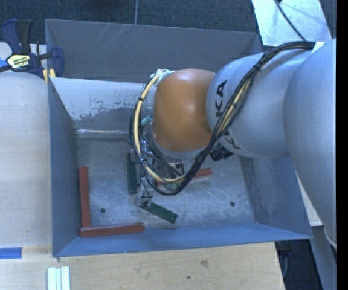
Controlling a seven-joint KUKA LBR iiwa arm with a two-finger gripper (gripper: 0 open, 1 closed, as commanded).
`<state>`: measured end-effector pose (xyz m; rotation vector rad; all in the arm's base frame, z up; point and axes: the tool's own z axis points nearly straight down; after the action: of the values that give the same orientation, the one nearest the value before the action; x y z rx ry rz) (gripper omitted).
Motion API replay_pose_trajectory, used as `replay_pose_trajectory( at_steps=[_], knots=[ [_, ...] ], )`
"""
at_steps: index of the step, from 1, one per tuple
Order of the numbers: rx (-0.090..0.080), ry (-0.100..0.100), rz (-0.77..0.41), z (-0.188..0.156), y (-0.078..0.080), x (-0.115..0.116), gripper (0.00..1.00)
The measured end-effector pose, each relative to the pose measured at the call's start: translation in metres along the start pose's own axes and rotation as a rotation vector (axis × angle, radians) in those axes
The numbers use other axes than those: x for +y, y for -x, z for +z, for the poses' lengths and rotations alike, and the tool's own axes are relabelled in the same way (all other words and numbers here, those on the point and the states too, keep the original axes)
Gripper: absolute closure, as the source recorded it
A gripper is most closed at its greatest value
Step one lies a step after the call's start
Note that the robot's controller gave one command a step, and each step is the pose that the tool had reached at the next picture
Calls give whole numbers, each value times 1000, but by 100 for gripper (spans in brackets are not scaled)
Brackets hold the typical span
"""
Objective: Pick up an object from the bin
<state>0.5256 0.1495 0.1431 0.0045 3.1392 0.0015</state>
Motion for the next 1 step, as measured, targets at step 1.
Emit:
replay_pose_trajectory(
  at_steps=[1],
  knots=[
    [1,-2,-34,74,12,-74,0]
  ],
)
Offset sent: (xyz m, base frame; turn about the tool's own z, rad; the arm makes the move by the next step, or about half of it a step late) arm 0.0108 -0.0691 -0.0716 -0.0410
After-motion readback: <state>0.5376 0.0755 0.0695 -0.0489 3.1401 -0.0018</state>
